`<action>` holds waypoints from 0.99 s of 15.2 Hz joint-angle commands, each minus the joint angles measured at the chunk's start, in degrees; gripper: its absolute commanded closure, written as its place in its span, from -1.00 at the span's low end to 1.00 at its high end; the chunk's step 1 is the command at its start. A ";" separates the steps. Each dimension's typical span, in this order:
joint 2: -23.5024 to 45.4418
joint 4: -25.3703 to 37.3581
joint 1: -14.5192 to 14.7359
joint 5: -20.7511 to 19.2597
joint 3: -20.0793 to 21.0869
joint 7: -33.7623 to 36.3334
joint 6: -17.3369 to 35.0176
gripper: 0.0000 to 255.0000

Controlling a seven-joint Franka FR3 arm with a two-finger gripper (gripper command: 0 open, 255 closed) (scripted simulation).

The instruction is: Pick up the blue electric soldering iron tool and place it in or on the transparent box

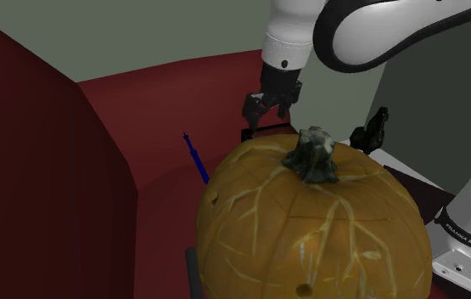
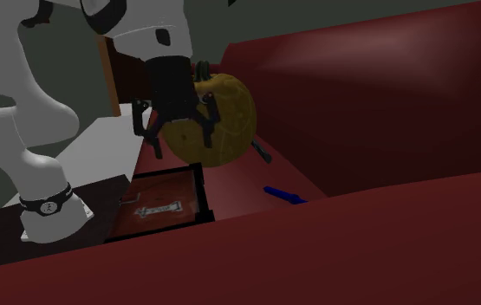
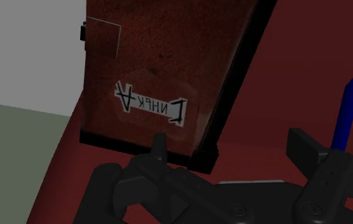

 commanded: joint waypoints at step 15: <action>42.38 31.07 8.42 -39.31 8.45 39.96 -3.60 -1.00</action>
